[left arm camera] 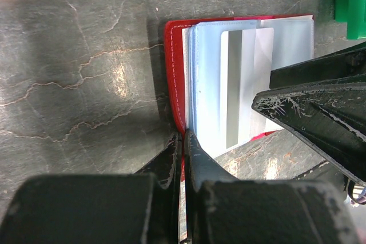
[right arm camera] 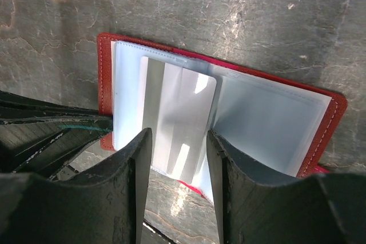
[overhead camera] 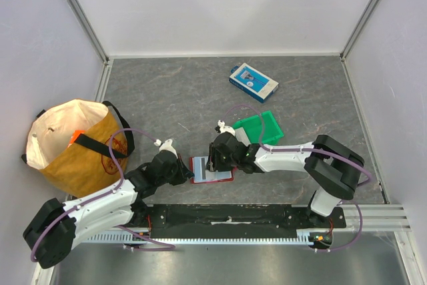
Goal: Put the credit cards into the card holder
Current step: Insert the credit card into the card holder.
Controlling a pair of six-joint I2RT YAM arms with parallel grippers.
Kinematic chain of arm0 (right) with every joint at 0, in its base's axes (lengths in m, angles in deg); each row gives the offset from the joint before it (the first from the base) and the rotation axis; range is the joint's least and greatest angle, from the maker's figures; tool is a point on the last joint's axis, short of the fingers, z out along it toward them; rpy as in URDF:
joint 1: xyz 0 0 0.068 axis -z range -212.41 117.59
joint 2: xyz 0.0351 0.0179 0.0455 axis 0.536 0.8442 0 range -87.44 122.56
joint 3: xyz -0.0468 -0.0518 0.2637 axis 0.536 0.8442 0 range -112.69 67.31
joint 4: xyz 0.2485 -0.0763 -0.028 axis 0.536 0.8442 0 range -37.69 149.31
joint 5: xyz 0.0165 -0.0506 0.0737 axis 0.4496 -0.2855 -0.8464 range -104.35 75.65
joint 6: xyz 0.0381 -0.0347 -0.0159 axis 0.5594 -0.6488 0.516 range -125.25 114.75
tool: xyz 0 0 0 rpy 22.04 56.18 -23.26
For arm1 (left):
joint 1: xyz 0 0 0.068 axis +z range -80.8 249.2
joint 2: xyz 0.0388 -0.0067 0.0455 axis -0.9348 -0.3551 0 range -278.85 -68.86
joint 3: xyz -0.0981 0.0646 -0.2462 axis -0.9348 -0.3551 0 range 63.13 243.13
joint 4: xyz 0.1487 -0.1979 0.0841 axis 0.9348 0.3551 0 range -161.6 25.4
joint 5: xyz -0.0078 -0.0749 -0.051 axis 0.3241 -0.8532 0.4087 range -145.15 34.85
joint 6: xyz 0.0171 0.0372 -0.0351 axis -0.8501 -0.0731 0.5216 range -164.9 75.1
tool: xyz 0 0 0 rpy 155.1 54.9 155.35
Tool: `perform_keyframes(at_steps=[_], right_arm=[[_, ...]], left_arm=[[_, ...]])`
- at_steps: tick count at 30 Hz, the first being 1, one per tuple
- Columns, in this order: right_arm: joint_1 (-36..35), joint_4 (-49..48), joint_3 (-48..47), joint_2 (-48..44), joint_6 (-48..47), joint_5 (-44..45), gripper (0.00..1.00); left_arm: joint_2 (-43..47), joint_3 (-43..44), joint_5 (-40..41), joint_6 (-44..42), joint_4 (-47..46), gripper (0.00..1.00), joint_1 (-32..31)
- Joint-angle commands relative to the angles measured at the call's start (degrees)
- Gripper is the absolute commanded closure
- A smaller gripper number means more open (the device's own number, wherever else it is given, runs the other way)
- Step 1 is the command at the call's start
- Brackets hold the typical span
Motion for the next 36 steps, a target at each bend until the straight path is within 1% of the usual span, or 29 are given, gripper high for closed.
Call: perform_keyframes(at_steps=[1,4,8,11,15,20,24,28,29,31,32,33,36], right_arm=[[-0.26,1.70,-1.49,-0.80,-0.67,2.56,0.49],[-0.26,0.48,-1.93,0.43,-0.50,0.54,0.49],[-0.34,-4.70,-1.85,1.13,-0.67,-3.06,0.50],[-0.52,-6.91,-2.11,1.05,-1.37,-5.35,0.56],[-1.05,-7.00,-2.99,1.40,-2.43,-6.23,0.60],[-1.31,-8.31,-3.52,2.71,-2.43,-8.69,0.63],[-1.49,-8.32,-3.61,2.72,-2.17,-8.35,0.63],[-1.49,-4.03,-4.04,-0.44,-4.97,-4.31,0.54],[-1.49,-2.18,-4.39,-2.27,-5.76,-1.34,0.50],[-1.05,-0.15,-4.40,-5.53,-7.96,1.40,0.46],[-0.53,3.16,-4.40,-7.28,-8.49,3.33,0.43],[-0.26,4.24,-4.31,-9.13,-9.36,4.74,0.40],[2.28,8.98,-3.70,-14.05,-11.21,7.12,0.37]], left_arm=[[-0.09,0.03,0.29,-1.49,-1.23,0.98,-0.13],[0.00,0.12,0.20,-1.58,-1.31,0.98,-0.13],[-0.09,0.20,0.03,-1.75,-1.40,0.98,-0.13],[-0.09,0.20,0.03,-1.66,-1.58,0.98,-0.13],[-0.18,0.55,-0.06,-1.84,-1.67,0.98,-0.13],[-0.35,0.82,-0.06,-2.02,-1.84,0.98,-0.22],[-0.53,0.91,-0.15,-2.02,-1.75,0.98,-0.13],[0.43,0.99,0.03,-2.02,-0.79,0.98,-0.13],[0.78,0.91,0.20,-2.02,-0.44,0.98,-0.22],[1.58,0.91,0.20,-2.02,0.00,0.98,-0.31],[1.84,0.99,0.38,-1.93,0.35,0.98,-0.13],[2.19,1.08,0.29,-2.01,0.53,0.98,-0.13],[2.81,1.52,0.47,-2.19,1.58,0.98,-0.22]])
